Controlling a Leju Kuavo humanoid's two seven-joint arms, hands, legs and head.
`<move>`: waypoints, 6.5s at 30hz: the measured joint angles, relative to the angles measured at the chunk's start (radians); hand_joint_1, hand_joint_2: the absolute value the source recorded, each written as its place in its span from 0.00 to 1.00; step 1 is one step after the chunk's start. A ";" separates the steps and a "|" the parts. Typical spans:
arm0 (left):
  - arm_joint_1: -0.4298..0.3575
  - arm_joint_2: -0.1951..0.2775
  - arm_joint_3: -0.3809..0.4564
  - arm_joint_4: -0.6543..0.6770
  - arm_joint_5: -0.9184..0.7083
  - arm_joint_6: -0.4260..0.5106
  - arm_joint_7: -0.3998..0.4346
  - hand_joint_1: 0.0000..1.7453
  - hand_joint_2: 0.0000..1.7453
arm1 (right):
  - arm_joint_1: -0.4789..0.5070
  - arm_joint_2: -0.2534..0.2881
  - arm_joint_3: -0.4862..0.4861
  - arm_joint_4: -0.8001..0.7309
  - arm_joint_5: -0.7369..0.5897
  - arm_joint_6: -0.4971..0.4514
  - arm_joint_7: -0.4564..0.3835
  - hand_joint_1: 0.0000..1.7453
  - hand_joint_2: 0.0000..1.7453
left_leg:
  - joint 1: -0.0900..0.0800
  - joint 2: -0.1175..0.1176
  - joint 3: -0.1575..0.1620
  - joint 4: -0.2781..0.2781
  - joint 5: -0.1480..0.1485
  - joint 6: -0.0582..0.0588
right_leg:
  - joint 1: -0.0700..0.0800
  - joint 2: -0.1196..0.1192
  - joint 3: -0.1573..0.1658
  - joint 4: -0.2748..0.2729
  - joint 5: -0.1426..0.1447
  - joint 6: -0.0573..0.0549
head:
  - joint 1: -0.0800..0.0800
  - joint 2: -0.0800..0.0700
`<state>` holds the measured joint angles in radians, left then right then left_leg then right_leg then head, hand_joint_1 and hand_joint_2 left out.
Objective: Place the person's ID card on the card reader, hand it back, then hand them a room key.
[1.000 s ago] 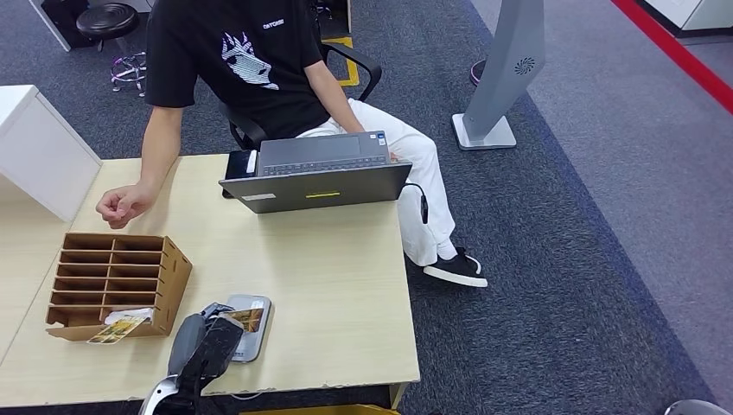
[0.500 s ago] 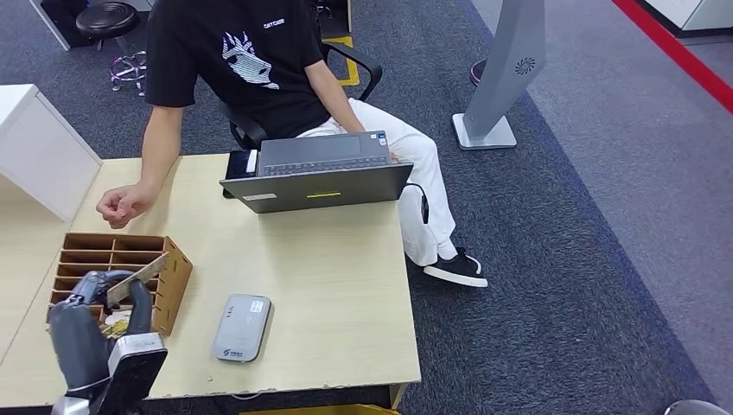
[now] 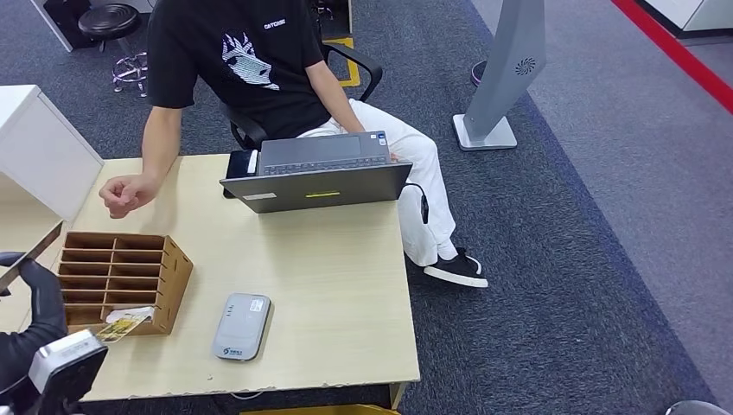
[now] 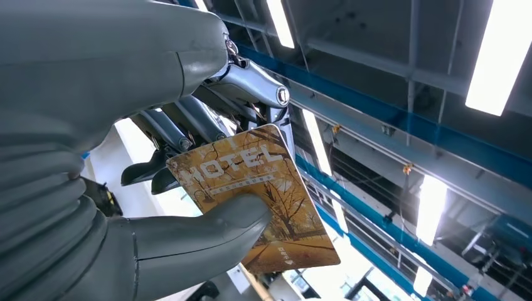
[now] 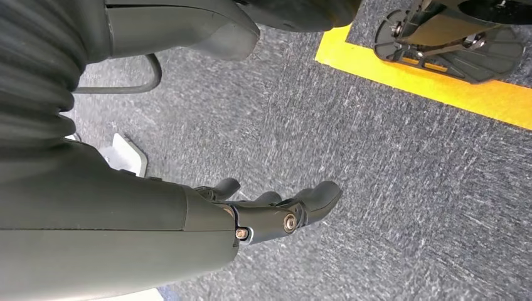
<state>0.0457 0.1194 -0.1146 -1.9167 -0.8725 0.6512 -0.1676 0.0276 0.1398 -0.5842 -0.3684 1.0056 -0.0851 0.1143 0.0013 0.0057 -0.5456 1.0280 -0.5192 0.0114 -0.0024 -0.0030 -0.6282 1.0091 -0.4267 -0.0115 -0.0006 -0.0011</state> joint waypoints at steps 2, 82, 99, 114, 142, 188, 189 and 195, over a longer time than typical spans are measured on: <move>-0.038 0.008 0.019 0.020 0.006 -0.012 0.016 1.00 1.00 | 0.000 0.002 0.006 -0.006 0.005 0.000 0.003 0.00 1.00 | 0.000 0.000 0.000 0.000 0.001 0.000 | 0.000 0.000 0.000 0.000 0.001 -0.001 | 0.000 0.000; 0.287 0.004 0.123 -0.121 0.203 -0.361 0.165 0.00 1.00 | 0.069 0.064 -0.034 -0.115 -0.047 -0.074 0.044 0.00 1.00 | 0.000 0.002 -0.004 0.000 -0.001 0.000 | 0.000 0.002 -0.004 0.000 0.000 0.000 | 0.000 0.000; 0.471 0.129 0.123 -0.129 -0.125 -0.604 0.574 0.00 1.00 | 0.099 0.103 -0.128 -0.253 0.088 0.040 0.093 0.00 1.00 | 0.000 0.001 -0.004 0.000 -0.001 0.000 | 0.000 0.002 -0.004 0.000 -0.001 0.000 | 0.000 0.000; 0.400 0.040 0.172 -0.029 -0.320 -0.533 0.560 0.00 1.00 | 0.114 0.114 -0.193 -0.330 0.141 0.122 0.085 0.00 1.00 | 0.000 0.000 -0.004 0.000 -0.001 0.000 | -0.001 0.001 -0.004 0.000 0.000 0.000 | 0.000 0.000; 0.076 0.050 0.112 0.278 -0.482 -0.412 0.458 0.00 1.00 | 0.112 0.117 -0.280 -0.335 0.199 0.184 0.008 0.00 1.00 | 0.000 -0.001 -0.004 0.000 0.001 0.000 | -0.001 -0.001 -0.003 0.000 0.000 0.000 | 0.000 0.000; -0.064 0.033 -0.011 0.174 -0.270 -0.141 0.277 0.00 1.00 | 0.063 0.107 -0.318 -0.199 0.218 0.184 -0.036 0.00 1.00 | 0.000 -0.001 -0.004 0.000 0.001 0.000 | 0.000 -0.001 -0.003 0.000 0.001 -0.001 | 0.001 0.000; -0.054 0.034 -0.010 0.176 -0.268 -0.144 0.280 0.00 1.00 | 0.061 0.107 -0.318 -0.196 0.218 0.184 -0.035 0.00 1.00 | 0.000 -0.001 -0.004 0.000 0.001 0.000 | 0.000 -0.001 -0.003 0.000 0.001 -0.001 | 0.001 0.000; -0.015 0.034 0.006 0.177 -0.266 -0.156 0.294 0.00 1.00 | 0.061 0.108 -0.320 -0.208 0.219 0.184 -0.020 0.00 1.00 | 0.000 -0.001 -0.004 0.000 0.001 0.000 | 0.000 -0.001 -0.003 0.000 0.001 -0.001 | 0.001 0.000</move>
<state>0.0306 0.1534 -0.1084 -1.7395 -1.1383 0.4954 0.1261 0.0888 0.2480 -0.9044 -0.5767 1.2249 0.0992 0.0944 0.0012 0.0048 -0.5498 1.0279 -0.5183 0.0117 -0.0029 -0.0039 -0.6316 1.0094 -0.4257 -0.0124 0.0000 -0.0012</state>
